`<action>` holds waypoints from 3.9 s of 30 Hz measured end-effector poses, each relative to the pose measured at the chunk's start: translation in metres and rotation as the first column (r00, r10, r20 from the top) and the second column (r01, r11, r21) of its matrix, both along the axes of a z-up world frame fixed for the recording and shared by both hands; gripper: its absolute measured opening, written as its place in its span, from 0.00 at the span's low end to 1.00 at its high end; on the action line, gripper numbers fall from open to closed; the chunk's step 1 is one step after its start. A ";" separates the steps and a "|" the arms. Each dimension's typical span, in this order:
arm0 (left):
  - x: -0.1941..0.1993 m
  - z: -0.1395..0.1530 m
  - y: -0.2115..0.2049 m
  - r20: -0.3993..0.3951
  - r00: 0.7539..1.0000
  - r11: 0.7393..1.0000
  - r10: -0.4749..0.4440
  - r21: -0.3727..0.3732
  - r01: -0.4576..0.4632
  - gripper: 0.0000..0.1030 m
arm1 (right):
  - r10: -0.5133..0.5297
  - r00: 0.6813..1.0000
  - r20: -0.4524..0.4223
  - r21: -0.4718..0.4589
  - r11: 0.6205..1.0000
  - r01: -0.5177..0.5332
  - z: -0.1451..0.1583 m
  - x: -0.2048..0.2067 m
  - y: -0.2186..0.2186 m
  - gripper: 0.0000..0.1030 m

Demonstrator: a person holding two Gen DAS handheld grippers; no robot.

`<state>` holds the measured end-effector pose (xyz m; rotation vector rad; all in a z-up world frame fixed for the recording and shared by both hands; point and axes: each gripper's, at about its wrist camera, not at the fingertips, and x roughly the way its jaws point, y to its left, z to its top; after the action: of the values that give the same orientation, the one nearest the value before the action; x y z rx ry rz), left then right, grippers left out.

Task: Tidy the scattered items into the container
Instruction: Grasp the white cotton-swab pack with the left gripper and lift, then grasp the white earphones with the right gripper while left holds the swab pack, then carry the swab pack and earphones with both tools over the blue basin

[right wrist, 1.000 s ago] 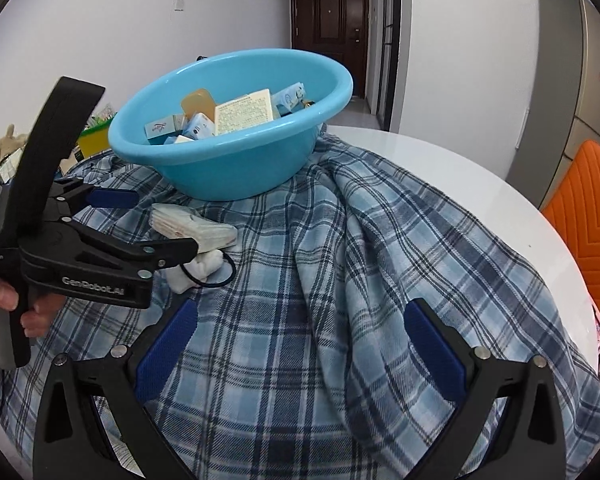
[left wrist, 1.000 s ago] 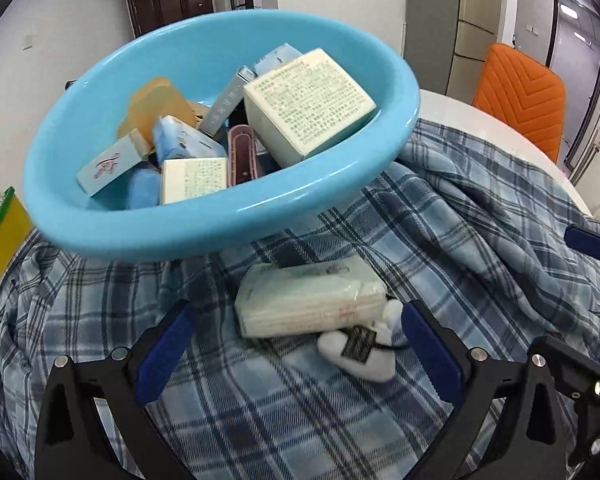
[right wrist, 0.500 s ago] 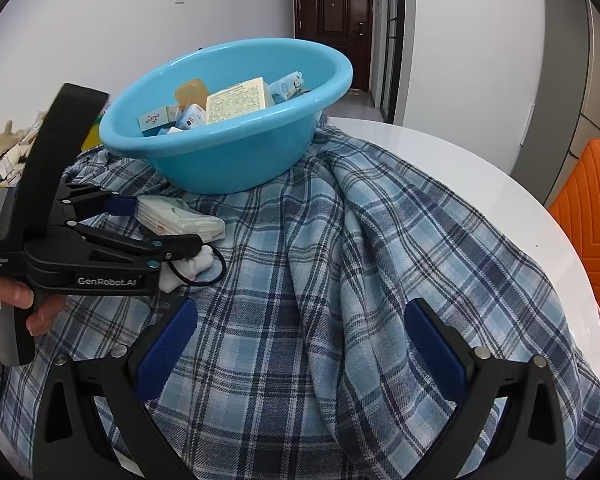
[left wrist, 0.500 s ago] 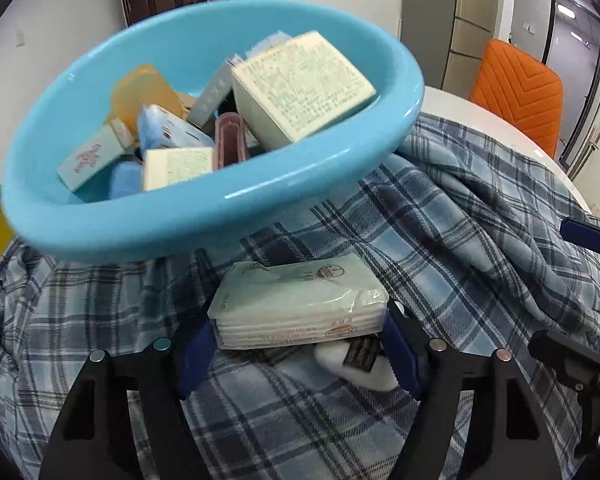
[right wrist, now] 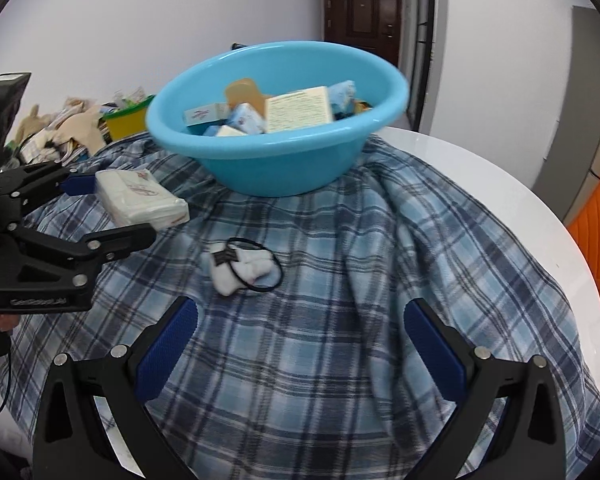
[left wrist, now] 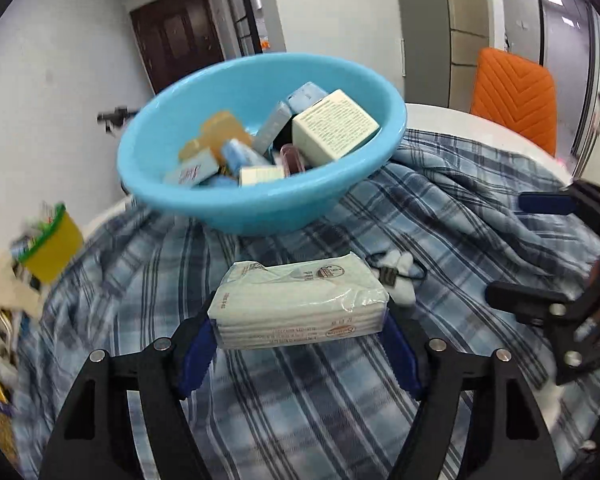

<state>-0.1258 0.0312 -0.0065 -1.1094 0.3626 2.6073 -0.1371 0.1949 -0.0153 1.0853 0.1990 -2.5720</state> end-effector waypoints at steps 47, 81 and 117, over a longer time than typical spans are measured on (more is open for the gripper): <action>0.057 -0.008 -0.045 -0.006 0.983 0.977 0.184 0.107 -0.183 0.74 | 0.019 0.999 0.029 -0.068 0.998 -0.017 -0.011 0.013 -0.015 0.34; 0.055 0.028 -0.039 -0.045 0.975 0.965 0.219 0.162 -0.209 0.74 | -0.023 0.998 -0.066 -0.136 0.991 0.014 0.020 0.038 -0.002 0.34; 0.059 0.173 -0.038 -0.331 0.916 0.960 0.226 0.237 -0.151 0.74 | -0.043 0.925 -0.379 -0.169 0.985 -0.024 0.163 0.035 -0.016 0.34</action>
<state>-0.0665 -0.0064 0.1666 -0.6283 0.0510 2.9391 -0.1017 0.1785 0.1474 0.5174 0.0624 -2.7272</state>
